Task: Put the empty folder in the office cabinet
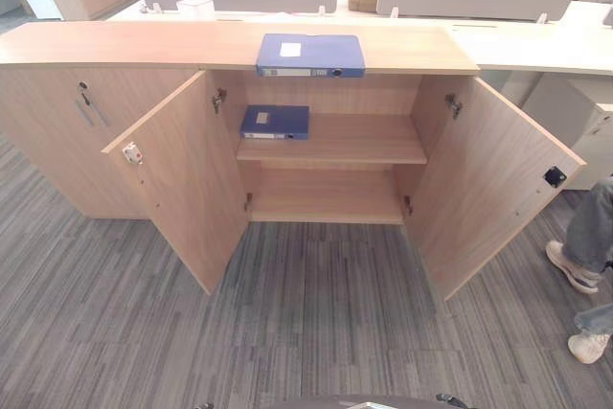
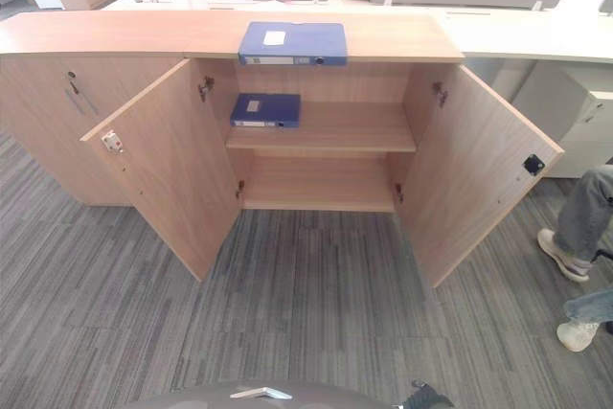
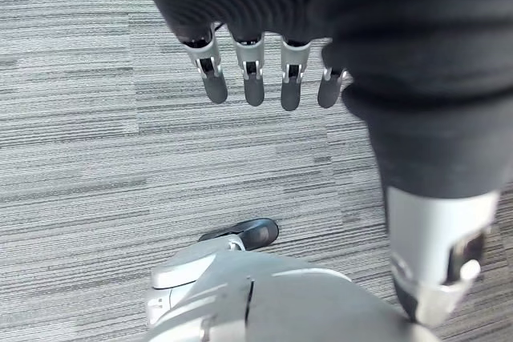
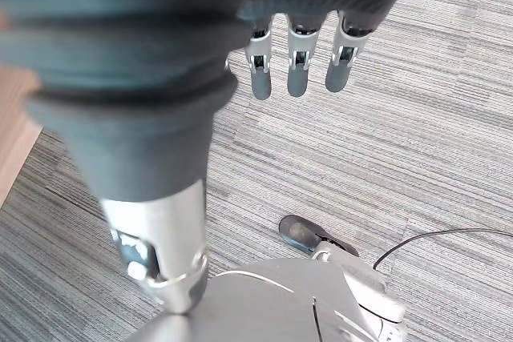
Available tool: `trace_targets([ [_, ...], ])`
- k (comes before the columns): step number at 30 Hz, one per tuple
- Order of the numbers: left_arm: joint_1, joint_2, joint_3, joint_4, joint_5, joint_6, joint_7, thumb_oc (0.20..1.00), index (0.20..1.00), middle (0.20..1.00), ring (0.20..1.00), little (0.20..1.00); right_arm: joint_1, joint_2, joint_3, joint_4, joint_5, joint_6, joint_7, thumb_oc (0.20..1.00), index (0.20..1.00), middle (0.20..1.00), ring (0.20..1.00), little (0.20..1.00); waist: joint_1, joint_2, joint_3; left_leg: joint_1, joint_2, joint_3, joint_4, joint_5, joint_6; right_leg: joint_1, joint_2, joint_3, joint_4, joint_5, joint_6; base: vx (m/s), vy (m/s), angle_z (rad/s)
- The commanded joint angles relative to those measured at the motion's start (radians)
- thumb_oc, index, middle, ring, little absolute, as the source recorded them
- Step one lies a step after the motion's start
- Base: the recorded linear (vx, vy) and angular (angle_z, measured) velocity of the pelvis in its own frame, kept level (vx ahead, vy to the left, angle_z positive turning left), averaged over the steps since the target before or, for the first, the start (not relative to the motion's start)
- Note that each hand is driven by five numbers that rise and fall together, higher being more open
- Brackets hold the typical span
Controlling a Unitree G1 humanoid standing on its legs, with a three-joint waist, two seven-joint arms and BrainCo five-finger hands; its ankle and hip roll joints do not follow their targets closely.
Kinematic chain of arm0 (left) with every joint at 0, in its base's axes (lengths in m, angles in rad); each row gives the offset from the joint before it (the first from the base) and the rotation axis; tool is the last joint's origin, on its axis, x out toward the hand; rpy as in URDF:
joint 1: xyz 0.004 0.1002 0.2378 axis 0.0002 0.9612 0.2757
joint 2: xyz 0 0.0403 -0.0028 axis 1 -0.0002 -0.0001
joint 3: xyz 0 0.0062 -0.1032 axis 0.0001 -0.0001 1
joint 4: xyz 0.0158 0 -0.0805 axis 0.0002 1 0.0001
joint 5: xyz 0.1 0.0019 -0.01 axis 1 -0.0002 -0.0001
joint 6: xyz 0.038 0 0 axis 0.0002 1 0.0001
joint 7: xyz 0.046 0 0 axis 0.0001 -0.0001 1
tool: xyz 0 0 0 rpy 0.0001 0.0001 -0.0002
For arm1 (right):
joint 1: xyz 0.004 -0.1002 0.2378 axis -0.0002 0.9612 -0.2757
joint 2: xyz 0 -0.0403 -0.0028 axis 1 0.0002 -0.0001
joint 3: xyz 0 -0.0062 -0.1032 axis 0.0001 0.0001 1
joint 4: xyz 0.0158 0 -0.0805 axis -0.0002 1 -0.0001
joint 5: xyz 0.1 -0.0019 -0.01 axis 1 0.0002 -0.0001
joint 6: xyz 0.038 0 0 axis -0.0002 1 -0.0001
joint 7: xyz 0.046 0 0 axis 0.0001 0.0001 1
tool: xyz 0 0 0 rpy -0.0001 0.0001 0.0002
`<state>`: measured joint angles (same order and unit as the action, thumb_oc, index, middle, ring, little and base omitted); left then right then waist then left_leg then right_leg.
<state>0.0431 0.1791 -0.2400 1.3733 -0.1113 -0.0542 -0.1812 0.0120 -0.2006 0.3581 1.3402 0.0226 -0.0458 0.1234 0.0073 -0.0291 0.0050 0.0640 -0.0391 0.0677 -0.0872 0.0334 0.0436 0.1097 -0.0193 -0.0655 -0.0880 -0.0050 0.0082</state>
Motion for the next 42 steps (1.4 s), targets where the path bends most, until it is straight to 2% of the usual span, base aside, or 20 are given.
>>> trace_targets([
  [1,-0.045,-0.027,-0.017,0.071,0.012,-0.007,-0.002,1.000,1.000,1.000,1.000,1.000,-0.035,-0.037,0.022,0.037,0.035,-0.003,0.003,1.000,1.000,1.000,1.000,1.000,0.015,0.039,0.010,0.056,0.022,0.015,0.000,-0.077,-0.045,-0.016,-0.004,-0.028,0.009,0.012,0.061,0.00,0.000,0.00],
  [42,-0.053,-0.019,-0.009,0.086,0.020,-0.003,0.007,1.000,1.000,1.000,1.000,1.000,-0.034,-0.011,0.040,0.038,0.022,-0.001,0.004,1.000,1.000,1.000,1.000,1.000,0.010,0.031,-0.001,0.053,0.018,0.023,0.000,-0.075,-0.047,-0.018,-0.005,-0.023,0.008,0.017,0.060,0.00,-0.001,0.00],
])
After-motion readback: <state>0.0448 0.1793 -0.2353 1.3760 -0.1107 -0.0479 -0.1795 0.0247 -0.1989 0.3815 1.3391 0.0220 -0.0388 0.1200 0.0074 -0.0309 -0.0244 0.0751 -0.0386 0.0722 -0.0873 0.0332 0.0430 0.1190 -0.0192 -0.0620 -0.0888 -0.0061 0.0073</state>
